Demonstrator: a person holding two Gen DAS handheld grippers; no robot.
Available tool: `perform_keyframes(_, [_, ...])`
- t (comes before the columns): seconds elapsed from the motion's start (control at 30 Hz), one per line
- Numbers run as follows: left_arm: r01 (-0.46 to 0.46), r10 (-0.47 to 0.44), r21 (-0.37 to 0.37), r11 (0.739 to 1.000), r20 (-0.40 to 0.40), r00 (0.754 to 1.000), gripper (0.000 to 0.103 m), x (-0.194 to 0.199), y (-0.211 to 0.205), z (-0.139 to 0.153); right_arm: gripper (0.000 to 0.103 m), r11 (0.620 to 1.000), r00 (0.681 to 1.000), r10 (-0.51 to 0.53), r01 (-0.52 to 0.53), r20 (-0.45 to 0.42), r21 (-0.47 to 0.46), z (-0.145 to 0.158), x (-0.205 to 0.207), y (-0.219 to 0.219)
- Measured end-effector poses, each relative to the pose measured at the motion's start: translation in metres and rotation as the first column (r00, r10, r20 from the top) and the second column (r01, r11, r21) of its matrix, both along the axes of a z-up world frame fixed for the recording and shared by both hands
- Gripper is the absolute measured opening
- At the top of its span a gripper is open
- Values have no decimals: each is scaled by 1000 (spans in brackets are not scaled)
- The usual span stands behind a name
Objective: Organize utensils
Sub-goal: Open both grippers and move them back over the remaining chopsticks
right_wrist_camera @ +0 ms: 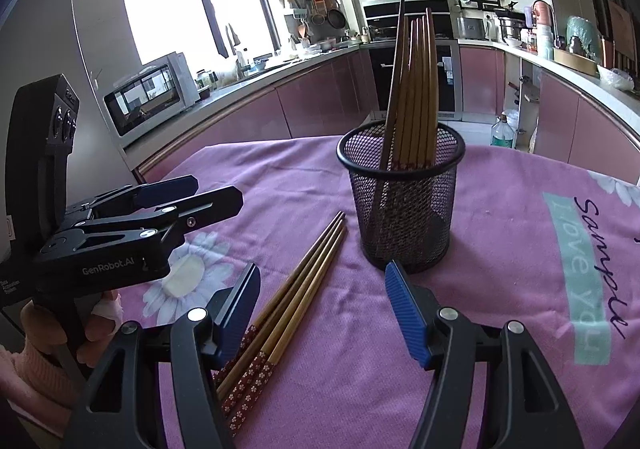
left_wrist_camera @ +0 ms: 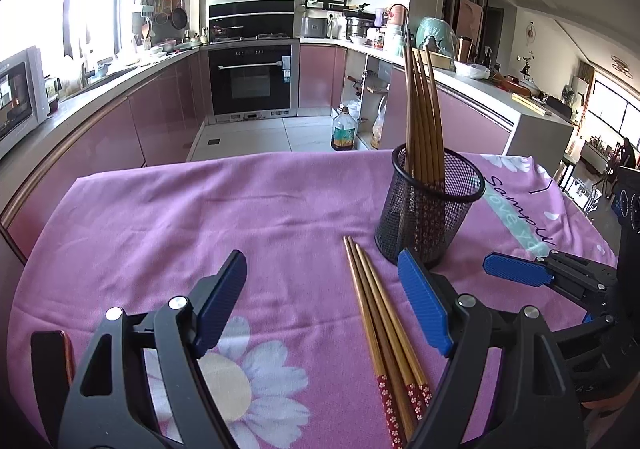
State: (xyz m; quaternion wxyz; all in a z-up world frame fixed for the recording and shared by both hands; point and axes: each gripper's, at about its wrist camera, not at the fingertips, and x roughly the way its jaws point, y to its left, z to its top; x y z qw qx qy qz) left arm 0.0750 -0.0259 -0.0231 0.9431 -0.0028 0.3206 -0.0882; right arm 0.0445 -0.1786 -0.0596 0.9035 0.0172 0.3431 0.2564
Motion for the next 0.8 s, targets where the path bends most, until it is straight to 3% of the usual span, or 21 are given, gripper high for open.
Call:
perform_keyframes(0.57, [0, 1, 8, 1000, -60, 998, 75, -2, 2, -25, 62, 1000, 999, 21, -22, -47, -18, -11, 0, 17])
perform_keyframes(0.8, [30, -28, 21, 999, -114, 993, 71, -2, -1, -44, 55, 998, 997, 30, -34, -71, -48, -18, 3, 27])
